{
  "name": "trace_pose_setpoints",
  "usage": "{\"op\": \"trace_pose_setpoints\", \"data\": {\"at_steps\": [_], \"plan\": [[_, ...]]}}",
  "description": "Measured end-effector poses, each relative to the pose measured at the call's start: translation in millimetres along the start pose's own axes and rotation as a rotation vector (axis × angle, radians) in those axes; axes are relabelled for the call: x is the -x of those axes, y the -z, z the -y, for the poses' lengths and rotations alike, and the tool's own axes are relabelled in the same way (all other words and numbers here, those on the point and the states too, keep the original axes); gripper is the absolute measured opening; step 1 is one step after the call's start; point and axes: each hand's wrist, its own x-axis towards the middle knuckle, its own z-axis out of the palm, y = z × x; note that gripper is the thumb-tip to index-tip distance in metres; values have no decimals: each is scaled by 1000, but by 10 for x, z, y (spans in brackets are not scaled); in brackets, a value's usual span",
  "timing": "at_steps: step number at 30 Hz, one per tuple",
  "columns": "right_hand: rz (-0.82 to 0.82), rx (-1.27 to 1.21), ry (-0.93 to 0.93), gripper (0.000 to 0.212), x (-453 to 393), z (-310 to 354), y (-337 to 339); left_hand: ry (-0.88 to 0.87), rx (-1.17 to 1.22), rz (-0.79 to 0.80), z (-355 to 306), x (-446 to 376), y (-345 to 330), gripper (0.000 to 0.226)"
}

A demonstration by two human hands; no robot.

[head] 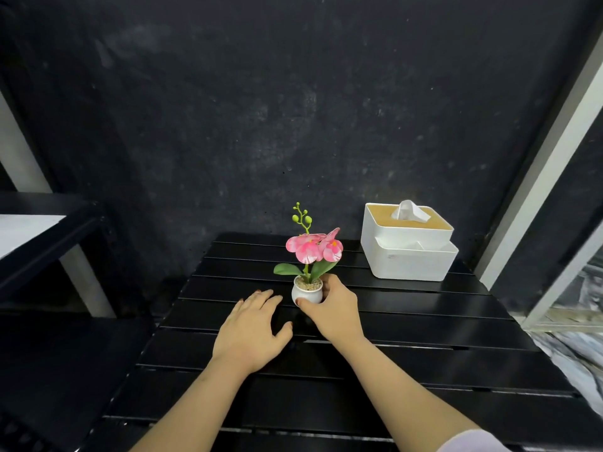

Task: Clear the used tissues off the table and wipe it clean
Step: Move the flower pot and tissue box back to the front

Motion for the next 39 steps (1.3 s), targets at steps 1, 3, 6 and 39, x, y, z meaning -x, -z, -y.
{"op": "trace_pose_setpoints", "data": {"at_steps": [1,3,6,39], "plan": [[-1,-2,-2,40,2,-1,1,0,2,-3,0,-2,2,74],[1,-5,1,39,4,1,0,-3,0,-7,2,-6,1,69],[5,-17,8,36,5,19,8,-8,-9,-3,7,-15,-7,61],[-79,252,-81,60,-21,-120,2088,-125,349,53,-1563,-382,3,62]]}}
